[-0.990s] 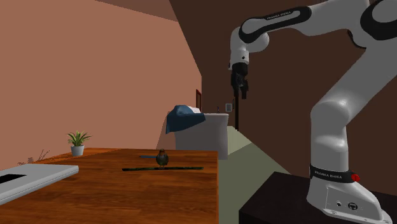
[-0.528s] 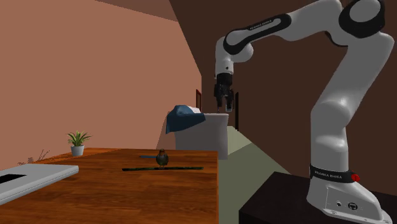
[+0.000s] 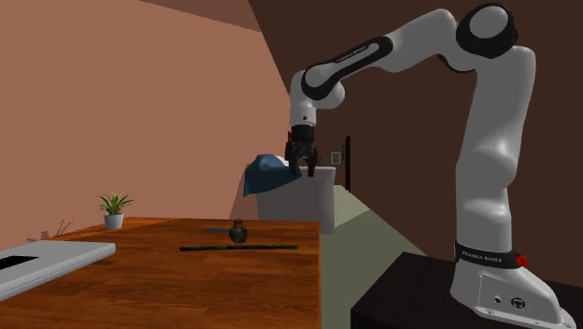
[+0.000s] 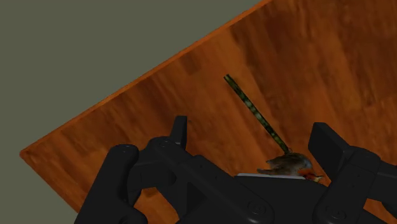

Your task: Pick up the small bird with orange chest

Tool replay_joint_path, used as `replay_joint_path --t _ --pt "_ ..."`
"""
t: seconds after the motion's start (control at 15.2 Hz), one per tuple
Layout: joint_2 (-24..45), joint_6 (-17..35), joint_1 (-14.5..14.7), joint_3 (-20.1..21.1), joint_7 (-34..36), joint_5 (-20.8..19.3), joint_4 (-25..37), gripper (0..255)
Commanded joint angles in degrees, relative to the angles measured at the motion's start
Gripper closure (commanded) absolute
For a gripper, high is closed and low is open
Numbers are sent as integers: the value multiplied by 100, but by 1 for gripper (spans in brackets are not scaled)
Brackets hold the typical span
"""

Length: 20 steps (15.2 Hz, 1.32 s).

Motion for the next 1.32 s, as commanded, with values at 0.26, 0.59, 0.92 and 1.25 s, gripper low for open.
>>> replay_joint_path --t 0.26,0.59,0.92,1.25 --pt "1278 533 117 232 502 -225 773 0" --pt "2376 779 292 312 922 -510 1627 0" --pt "3514 830 544 291 1285 -797 2708 0" --pt "4307 810 739 232 1468 -954 3520 0"
